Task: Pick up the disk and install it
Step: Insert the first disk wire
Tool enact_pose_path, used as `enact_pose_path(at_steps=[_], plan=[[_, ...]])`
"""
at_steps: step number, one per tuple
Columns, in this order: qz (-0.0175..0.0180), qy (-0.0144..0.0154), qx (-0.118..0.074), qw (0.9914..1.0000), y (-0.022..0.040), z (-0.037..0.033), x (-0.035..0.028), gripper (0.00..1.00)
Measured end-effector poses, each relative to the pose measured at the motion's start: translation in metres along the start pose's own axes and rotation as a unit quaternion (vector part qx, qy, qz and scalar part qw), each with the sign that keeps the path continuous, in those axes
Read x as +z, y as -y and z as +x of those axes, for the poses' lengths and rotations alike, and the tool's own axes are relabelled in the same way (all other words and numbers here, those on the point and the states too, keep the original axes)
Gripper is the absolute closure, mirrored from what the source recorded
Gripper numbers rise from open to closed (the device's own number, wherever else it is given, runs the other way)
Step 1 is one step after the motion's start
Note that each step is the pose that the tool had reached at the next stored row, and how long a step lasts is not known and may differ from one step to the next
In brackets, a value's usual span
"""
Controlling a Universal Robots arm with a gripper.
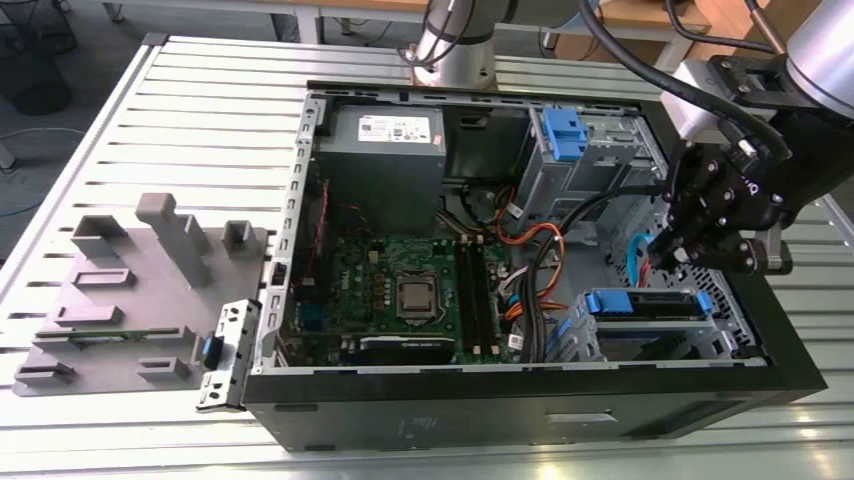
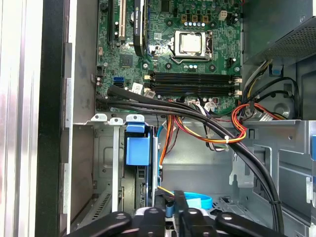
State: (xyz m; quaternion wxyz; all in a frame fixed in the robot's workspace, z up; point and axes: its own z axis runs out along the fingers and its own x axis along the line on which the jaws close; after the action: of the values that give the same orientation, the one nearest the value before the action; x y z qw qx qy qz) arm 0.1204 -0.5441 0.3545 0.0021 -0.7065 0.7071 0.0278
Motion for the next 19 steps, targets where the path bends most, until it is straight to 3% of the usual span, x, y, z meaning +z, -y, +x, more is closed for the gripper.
enact_pose_path(at_steps=[1,3,19], plan=[[0.0,0.0,0.0,1.0,0.0,0.0,0.0,0.83],[0.0,0.0,0.0,1.0,0.0001,0.0,0.0,0.84],[0.0,0.0001,0.0,1.0,0.0004,0.0044,0.0,0.84]])
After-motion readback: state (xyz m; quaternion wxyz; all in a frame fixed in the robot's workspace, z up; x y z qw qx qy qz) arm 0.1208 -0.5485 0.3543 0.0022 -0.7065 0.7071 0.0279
